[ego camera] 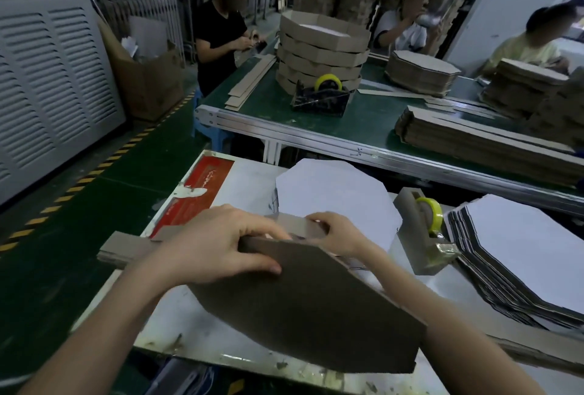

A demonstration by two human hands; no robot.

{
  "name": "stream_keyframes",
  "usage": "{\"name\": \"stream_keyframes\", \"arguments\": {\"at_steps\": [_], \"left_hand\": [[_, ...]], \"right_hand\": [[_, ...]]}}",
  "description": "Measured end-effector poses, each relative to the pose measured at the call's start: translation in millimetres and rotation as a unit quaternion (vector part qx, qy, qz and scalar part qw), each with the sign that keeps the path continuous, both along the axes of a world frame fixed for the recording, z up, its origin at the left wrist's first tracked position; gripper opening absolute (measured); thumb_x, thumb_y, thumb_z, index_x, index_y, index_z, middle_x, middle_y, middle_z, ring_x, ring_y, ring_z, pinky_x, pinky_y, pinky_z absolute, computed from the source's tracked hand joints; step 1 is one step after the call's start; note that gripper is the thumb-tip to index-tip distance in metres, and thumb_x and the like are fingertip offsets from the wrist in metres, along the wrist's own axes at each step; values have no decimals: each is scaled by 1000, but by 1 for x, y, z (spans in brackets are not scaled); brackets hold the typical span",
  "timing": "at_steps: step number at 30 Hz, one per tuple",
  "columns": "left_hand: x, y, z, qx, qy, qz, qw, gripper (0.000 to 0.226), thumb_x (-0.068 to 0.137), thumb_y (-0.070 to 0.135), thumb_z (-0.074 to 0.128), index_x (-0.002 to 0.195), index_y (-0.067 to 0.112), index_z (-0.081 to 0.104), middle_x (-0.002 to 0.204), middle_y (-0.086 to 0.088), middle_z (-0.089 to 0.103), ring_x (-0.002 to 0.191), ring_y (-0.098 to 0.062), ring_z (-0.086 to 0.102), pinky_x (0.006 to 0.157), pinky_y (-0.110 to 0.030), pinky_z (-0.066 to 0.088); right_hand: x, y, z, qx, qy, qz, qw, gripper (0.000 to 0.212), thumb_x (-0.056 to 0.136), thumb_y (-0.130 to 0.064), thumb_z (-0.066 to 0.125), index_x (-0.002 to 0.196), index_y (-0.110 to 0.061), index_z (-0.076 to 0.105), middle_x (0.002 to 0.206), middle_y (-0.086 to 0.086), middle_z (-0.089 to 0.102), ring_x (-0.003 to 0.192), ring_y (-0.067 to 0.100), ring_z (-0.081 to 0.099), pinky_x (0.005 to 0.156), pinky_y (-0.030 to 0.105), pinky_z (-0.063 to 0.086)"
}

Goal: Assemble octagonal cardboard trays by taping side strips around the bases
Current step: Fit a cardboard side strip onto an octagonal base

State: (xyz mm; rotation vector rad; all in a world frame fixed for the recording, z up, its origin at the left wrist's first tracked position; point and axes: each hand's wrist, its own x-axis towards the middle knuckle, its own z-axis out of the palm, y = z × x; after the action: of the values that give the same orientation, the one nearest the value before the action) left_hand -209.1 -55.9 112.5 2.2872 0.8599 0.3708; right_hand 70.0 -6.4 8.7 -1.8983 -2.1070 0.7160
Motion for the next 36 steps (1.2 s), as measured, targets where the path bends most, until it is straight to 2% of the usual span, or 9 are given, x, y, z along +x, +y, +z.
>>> {"name": "stream_keyframes", "arguments": {"at_steps": [5, 9, 16, 18, 21, 25, 30, 34, 36], "left_hand": [[48, 11, 0, 68, 5, 9, 998, 105, 77, 55, 72, 134, 71, -15, 87, 49, 57, 94, 8, 56, 71, -6, 38], [79, 25, -4, 109, -20, 40, 993, 130, 72, 50, 79, 131, 59, -37, 133, 33, 46, 93, -12, 68, 85, -32, 52], [107, 40, -12, 145, -28, 81, 986, 138, 68, 43, 84, 134, 54, -37, 119, -13, 67, 83, -30, 70, 70, -45, 58], [109, 42, -11, 142, -24, 96, 985, 140, 68, 42, 85, 132, 54, -39, 116, -21, 65, 76, -26, 70, 66, -40, 58], [107, 42, -11, 142, -20, 111, 983, 141, 67, 44, 85, 133, 54, -39, 129, -17, 60, 66, -18, 66, 65, -38, 60], [94, 44, -12, 162, 3, 147, 976, 136, 67, 57, 79, 135, 51, -38, 131, -11, 58, 61, -9, 56, 56, -25, 49], [64, 41, -13, 106, -51, 207, 971, 131, 51, 69, 68, 139, 55, -29, 58, 0, 55, 52, -14, 54, 48, -22, 37], [39, 39, -17, 56, -103, 217, 969, 131, 46, 68, 70, 141, 59, -21, 64, -5, 64, 62, -15, 63, 63, -35, 52], [30, 38, -21, 48, -114, 219, 968, 131, 47, 67, 70, 141, 59, -20, 67, -6, 66, 70, -13, 64, 68, -25, 45]], "right_hand": [[36, -8, 75, 86, 80, -66, 991, 61, 78, -39, 81, 132, -19, 60, 120, -7, 62, 105, 11, 57, 86, 19, 43], [62, -33, 116, 128, 98, -75, 984, 56, 80, -37, 80, 132, -27, 60, 115, -10, 63, 103, 2, 57, 80, 6, 41], [116, -80, 150, 181, 143, -112, 967, 52, 80, -26, 80, 129, -31, 64, 114, -17, 67, 108, 8, 60, 92, 27, 46], [127, -90, 151, 169, 136, -103, 971, 50, 78, -24, 81, 120, -44, 63, 111, -20, 68, 106, 5, 60, 88, 19, 48], [136, -98, 143, 162, 134, -107, 972, 49, 77, -27, 81, 117, -46, 61, 109, -17, 68, 103, 3, 61, 82, 13, 46], [127, -90, 126, 163, 165, -101, 968, 52, 73, -36, 80, 122, -36, 63, 112, -11, 67, 105, 13, 61, 89, 30, 49], [98, -68, 101, 121, 180, -56, 974, 52, 74, -47, 79, 120, -49, 54, 117, -27, 62, 111, -5, 57, 87, 11, 46], [91, -57, 78, 46, 222, -24, 974, 59, 79, -57, 65, 132, -31, 56, 121, -8, 66, 115, 8, 59, 97, 21, 46], [93, -53, 65, 18, 262, -57, 963, 61, 92, -66, 46, 126, -18, 64, 108, 4, 72, 107, 18, 65, 100, 28, 47]]}}
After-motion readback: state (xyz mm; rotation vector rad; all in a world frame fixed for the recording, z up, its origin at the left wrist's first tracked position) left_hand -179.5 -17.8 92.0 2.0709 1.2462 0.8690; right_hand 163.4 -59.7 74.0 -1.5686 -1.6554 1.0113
